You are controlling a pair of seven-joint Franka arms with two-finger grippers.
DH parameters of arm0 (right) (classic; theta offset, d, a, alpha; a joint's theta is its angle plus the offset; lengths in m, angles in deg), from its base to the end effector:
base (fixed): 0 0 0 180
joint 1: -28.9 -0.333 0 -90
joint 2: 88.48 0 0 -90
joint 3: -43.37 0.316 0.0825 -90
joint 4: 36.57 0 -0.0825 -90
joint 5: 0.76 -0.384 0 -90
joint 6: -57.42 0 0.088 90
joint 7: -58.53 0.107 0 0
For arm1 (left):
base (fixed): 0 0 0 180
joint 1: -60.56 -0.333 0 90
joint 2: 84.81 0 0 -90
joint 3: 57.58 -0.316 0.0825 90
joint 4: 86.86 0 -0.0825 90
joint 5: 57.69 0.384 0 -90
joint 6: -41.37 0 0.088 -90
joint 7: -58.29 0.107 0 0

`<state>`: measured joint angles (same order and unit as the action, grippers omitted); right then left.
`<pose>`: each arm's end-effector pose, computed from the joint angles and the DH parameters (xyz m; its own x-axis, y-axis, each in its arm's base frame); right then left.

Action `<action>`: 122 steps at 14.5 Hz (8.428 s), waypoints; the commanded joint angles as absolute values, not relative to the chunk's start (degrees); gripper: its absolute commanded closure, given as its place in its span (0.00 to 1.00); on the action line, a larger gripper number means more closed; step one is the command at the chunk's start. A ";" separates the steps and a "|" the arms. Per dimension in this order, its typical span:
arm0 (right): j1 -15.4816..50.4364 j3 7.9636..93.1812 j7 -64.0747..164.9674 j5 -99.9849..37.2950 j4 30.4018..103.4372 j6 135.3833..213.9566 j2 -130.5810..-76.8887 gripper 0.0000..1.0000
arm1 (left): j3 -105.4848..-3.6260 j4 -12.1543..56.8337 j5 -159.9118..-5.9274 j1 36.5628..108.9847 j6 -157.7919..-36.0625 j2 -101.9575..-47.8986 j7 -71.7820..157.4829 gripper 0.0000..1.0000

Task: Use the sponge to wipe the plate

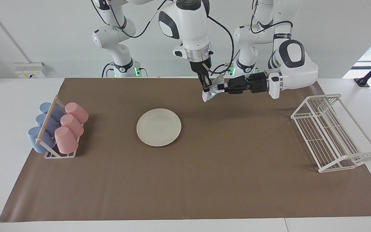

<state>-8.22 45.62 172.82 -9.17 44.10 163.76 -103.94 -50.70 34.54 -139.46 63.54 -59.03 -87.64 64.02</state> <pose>0.5051 0.4248 0.5680 0.2346 -0.9483 -0.2136 -0.9711 -0.2190 -0.0945 0.5073 -0.1787 0.4789 0.9337 0.0059 -0.3580 0.3498 -0.2289 0.9084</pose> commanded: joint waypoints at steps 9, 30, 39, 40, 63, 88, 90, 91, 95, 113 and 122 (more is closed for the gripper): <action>1.90 45.66 153.66 -9.28 77.93 187.65 -94.81 1.00 | -51.34 35.49 -132.08 63.11 -59.62 -89.65 64.53 0.00; 10.27 45.74 132.09 -9.72 89.20 195.76 -97.71 1.00 | -51.61 22.40 -74.32 60.21 -63.22 -89.03 53.99 0.00; 2.10 45.83 144.14 -12.97 89.20 202.00 -99.29 1.00 | -51.43 15.98 -62.37 61.17 -59.10 -88.86 53.99 0.00; 2.18 45.83 143.96 -12.97 89.20 202.00 -99.29 1.00 | -51.17 15.02 -60.35 61.35 -57.44 -88.94 53.99 0.00; 0.86 45.83 145.28 -16.14 88.33 203.24 -99.47 1.00 | -54.76 7.62 -55.50 65.99 -47.92 -90.00 53.46 0.00; -9.59 45.92 182.63 -9.64 50.18 162.89 -98.76 1.00 | -56.97 14.45 -72.61 66.18 -50.47 -91.04 49.24 0.00; -9.68 45.92 182.63 -8.76 50.27 162.89 -98.76 1.00 | -56.97 19.29 -79.81 66.70 -54.06 -93.32 49.50 0.00; -9.68 46.01 182.63 -8.75 50.27 162.81 -98.76 1.00 | -56.45 21.58 -81.93 67.06 -56.87 -94.21 49.68 0.00; -9.68 45.92 182.55 -8.75 50.35 162.80 -98.76 1.00 | -56.53 28.28 -100.90 71.53 -64.18 -96.86 51.86 0.00; -9.68 46.01 182.46 -8.84 50.27 162.89 -98.76 1.00 | -56.53 29.77 -111.66 75.15 -59.62 -94.04 74.56 0.76; -8.80 45.92 180.19 -9.54 50.27 162.98 -98.68 0.94 | -56.62 29.60 -111.66 74.88 -58.30 -94.04 71.13 1.00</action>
<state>-9.71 45.75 181.44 -9.80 51.40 163.41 -98.21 -55.89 29.09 -112.46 74.41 -59.28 -93.51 72.14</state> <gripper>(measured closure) 0.982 0.960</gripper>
